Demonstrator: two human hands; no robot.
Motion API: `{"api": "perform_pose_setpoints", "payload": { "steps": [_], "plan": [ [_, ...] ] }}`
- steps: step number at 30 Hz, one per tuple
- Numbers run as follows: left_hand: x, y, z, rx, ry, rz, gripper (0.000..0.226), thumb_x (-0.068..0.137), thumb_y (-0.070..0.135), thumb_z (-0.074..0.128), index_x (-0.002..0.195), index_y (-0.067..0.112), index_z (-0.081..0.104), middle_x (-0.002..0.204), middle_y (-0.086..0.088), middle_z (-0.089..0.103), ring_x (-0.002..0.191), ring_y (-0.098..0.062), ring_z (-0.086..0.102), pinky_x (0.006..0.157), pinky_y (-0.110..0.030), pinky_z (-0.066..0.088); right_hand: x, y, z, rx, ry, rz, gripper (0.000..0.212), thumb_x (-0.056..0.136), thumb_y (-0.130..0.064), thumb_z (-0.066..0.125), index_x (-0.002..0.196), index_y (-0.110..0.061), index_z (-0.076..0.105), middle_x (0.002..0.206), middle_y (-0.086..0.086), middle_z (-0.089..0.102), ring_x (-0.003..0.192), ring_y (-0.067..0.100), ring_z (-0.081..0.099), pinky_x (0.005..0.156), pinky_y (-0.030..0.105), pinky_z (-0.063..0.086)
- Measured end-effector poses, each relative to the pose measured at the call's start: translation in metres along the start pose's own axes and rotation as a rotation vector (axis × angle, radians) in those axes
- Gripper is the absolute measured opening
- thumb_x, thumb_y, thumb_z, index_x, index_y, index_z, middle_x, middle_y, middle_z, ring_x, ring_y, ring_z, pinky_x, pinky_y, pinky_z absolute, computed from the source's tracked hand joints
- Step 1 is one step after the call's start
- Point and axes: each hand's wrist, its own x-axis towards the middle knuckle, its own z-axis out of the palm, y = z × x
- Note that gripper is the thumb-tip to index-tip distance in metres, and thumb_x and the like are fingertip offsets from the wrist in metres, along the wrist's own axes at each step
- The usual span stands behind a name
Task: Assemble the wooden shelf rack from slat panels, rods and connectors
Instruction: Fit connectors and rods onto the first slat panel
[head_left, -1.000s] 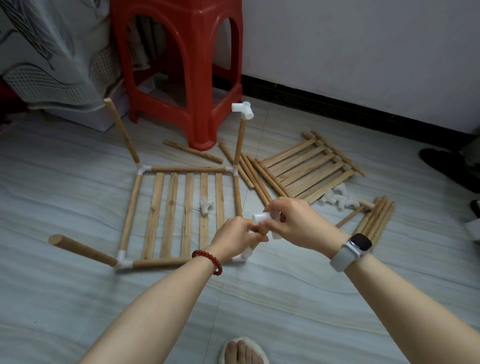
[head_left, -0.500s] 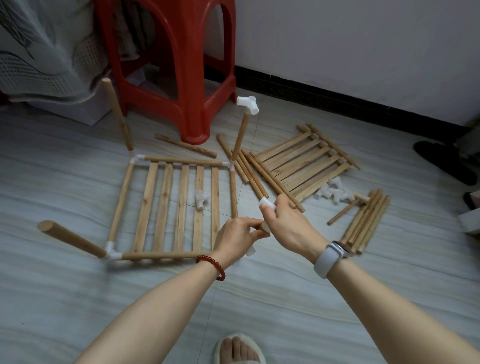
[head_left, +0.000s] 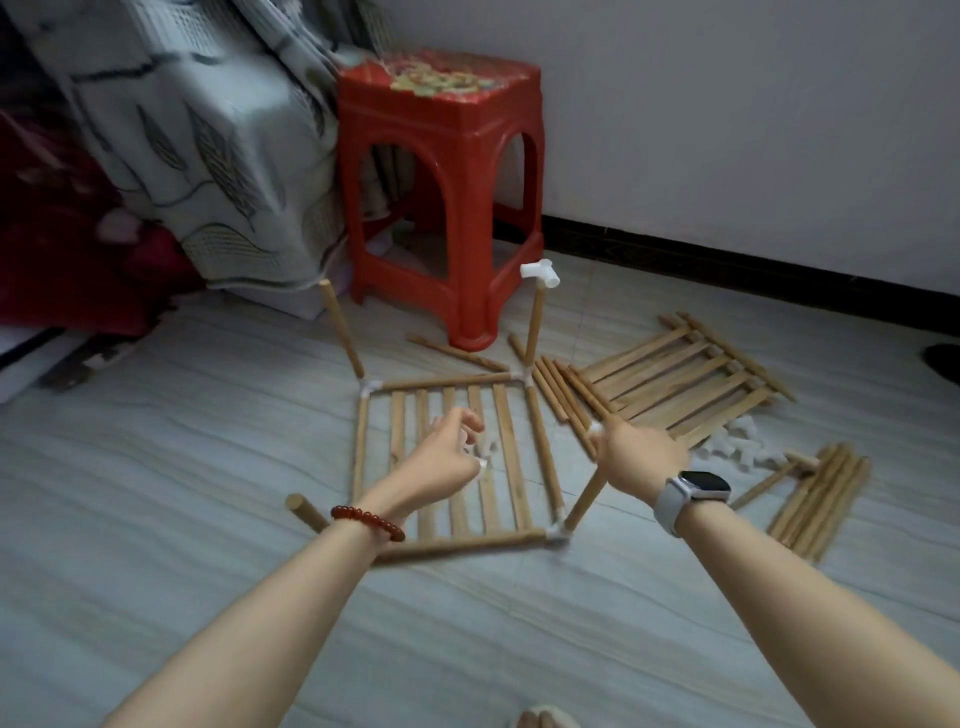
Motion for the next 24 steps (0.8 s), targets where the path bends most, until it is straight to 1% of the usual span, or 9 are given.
{"api": "perform_pose_setpoints", "payload": {
  "steps": [3, 4, 6, 8, 10, 14, 16, 20, 24],
  "plan": [
    [-0.032, -0.006, -0.041, -0.082, 0.125, -0.003, 0.038, 0.091, -0.003, 0.035, 0.111, 0.029, 0.033, 0.103, 0.002, 0.045, 0.083, -0.013, 0.052, 0.078, -0.039, 0.051, 0.003, -0.028, -0.007, -0.217, 0.061, 0.024, 0.030, 0.087, -0.020, 0.044, 0.117, -0.020, 0.047, 0.122, 0.010, 0.049, 0.116, 0.029, 0.040, 0.099, 0.051, 0.028],
    [-0.042, -0.010, -0.052, -0.112, 0.161, -0.017, 0.037, 0.094, -0.001, 0.036, 0.114, 0.030, 0.032, 0.104, 0.003, 0.048, 0.084, -0.014, 0.057, 0.081, -0.040, 0.052, 0.002, -0.040, -0.006, -0.232, 0.111, -0.033, 0.035, 0.087, -0.018, 0.044, 0.121, -0.020, 0.045, 0.128, 0.011, 0.045, 0.123, 0.030, 0.036, 0.105, 0.057, 0.022],
    [-0.062, -0.022, -0.070, -0.187, 0.246, -0.064, 0.033, 0.097, 0.010, 0.045, 0.117, 0.033, 0.031, 0.107, 0.005, 0.058, 0.083, -0.013, 0.066, 0.071, -0.031, 0.054, -0.005, -0.066, 0.002, -0.144, 0.187, -0.234, 0.040, 0.092, -0.024, 0.042, 0.132, -0.019, 0.040, 0.138, 0.008, 0.041, 0.132, 0.027, 0.031, 0.109, 0.058, 0.016],
    [-0.080, -0.037, -0.083, -0.275, 0.369, -0.114, 0.029, 0.094, 0.020, 0.056, 0.116, 0.027, 0.040, 0.106, 0.005, 0.064, 0.084, -0.014, 0.068, 0.069, -0.025, 0.050, -0.016, -0.099, 0.012, 0.085, 0.110, -0.459, 0.042, 0.097, -0.028, 0.041, 0.138, -0.018, 0.039, 0.138, 0.005, 0.045, 0.129, 0.022, 0.039, 0.108, 0.043, 0.027],
    [-0.095, -0.053, -0.092, -0.415, 0.526, -0.144, 0.024, 0.089, 0.020, 0.064, 0.110, 0.015, 0.054, 0.100, 0.003, 0.068, 0.090, -0.017, 0.066, 0.070, -0.025, 0.051, -0.032, -0.135, 0.018, 0.299, -0.083, -0.643, 0.039, 0.098, -0.026, 0.044, 0.136, -0.017, 0.043, 0.132, 0.003, 0.051, 0.118, 0.019, 0.050, 0.099, 0.032, 0.040],
    [-0.118, -0.081, -0.100, -0.662, 0.685, -0.213, 0.020, 0.082, 0.016, 0.072, 0.102, 0.013, 0.070, 0.094, 0.003, 0.071, 0.089, -0.010, 0.065, 0.075, -0.020, 0.048, -0.060, -0.197, 0.024, 0.555, -0.334, -0.755, 0.038, 0.095, -0.029, 0.053, 0.130, -0.018, 0.047, 0.110, 0.003, 0.062, 0.093, 0.014, 0.060, 0.077, 0.021, 0.047],
    [-0.122, -0.091, -0.100, -0.706, 0.674, -0.243, 0.016, 0.082, 0.022, 0.072, 0.096, 0.015, 0.073, 0.090, 0.002, 0.072, 0.085, -0.011, 0.065, 0.072, -0.022, 0.049, -0.068, -0.219, 0.027, 0.647, -0.352, -0.744, 0.035, 0.094, -0.027, 0.054, 0.127, -0.015, 0.048, 0.103, 0.004, 0.063, 0.087, 0.014, 0.060, 0.073, 0.023, 0.048],
    [-0.121, -0.101, -0.100, -0.781, 0.682, -0.336, 0.017, 0.083, 0.033, 0.070, 0.078, 0.017, 0.070, 0.062, 0.008, 0.065, 0.056, -0.002, 0.059, 0.050, -0.014, 0.047, -0.075, -0.245, 0.039, 0.530, -0.273, -0.734, 0.023, 0.094, -0.017, 0.050, 0.116, -0.010, 0.052, 0.094, 0.001, 0.056, 0.085, 0.018, 0.054, 0.075, 0.029, 0.043],
    [-0.116, -0.105, -0.099, -0.773, 0.731, -0.421, 0.029, 0.081, 0.039, 0.071, 0.077, 0.010, 0.068, 0.060, 0.004, 0.060, 0.054, -0.007, 0.056, 0.047, -0.015, 0.048, -0.073, -0.252, 0.053, 0.446, -0.226, -0.702, 0.026, 0.094, -0.011, 0.048, 0.119, -0.007, 0.053, 0.111, 0.008, 0.052, 0.096, 0.024, 0.053, 0.083, 0.028, 0.042]
  ]
}}
